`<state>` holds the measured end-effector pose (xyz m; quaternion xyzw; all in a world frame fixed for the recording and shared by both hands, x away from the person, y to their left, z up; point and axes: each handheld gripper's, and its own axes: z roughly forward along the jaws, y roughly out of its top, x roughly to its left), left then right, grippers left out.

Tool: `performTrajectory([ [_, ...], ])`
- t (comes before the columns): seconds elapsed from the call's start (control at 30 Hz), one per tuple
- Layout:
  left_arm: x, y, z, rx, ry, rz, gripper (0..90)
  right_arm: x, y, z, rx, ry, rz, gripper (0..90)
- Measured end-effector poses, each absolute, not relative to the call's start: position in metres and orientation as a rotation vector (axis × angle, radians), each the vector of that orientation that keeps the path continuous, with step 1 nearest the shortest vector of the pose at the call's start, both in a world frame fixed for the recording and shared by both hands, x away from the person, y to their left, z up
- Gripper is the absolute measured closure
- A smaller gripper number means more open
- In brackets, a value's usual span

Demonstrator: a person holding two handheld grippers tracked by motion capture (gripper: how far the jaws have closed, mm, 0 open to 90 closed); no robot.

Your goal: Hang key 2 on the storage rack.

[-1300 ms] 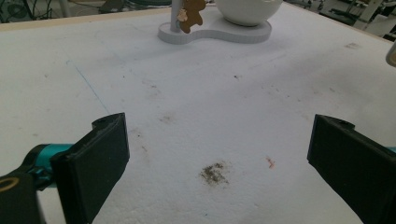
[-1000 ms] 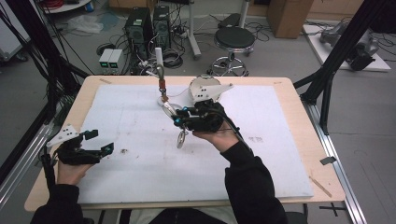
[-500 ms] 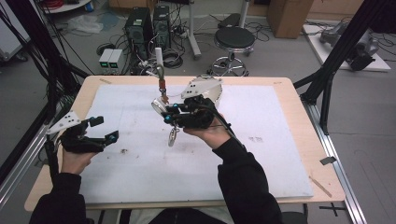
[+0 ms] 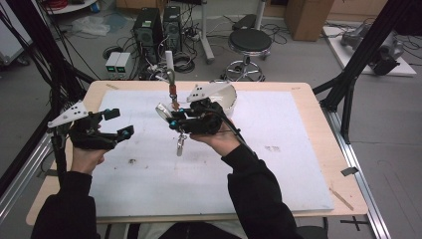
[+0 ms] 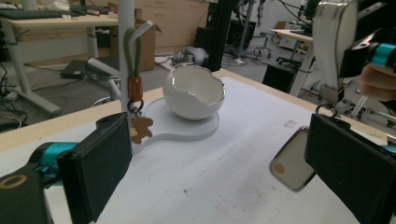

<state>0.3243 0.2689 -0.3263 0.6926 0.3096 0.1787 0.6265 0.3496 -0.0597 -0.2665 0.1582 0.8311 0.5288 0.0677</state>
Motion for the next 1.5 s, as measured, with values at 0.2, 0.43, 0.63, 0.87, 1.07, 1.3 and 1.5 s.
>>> performTrajectory([
  [0.2, 0.329, 0.259, -0.312, 1.568, 0.660, 0.375, 9.4, 0.355, -0.046, -0.262, 0.455, 2.510, 1.600, 74.6],
  [0.43, 0.329, 0.262, -0.296, 1.485, 0.605, 0.310, 17.1, 0.357, -0.031, -0.257, 0.426, 2.521, 1.608, 74.6],
  [0.63, 0.331, 0.260, -0.289, 1.468, 0.571, 0.268, 25.2, 0.358, -0.023, -0.257, 0.410, 2.523, 1.622, 74.6],
  [0.87, 0.335, 0.250, -0.287, 1.493, 0.546, 0.240, 25.9, 0.358, -0.017, -0.255, 0.400, 2.533, 1.626, 74.6],
  [1.07, 0.338, 0.240, -0.286, 1.505, 0.527, 0.222, 30.3, 0.359, -0.017, -0.256, 0.388, 2.534, 1.620, 74.6],
  [1.3, 0.341, 0.233, -0.284, 1.497, 0.486, 0.184, 43.1, 0.358, -0.017, -0.256, 0.370, 2.535, 1.602, 74.6],
  [1.5, 0.343, 0.234, -0.285, 1.481, 0.494, 0.167, 64.7, 0.358, -0.017, -0.256, 0.365, 2.528, 1.607, 74.6],
])
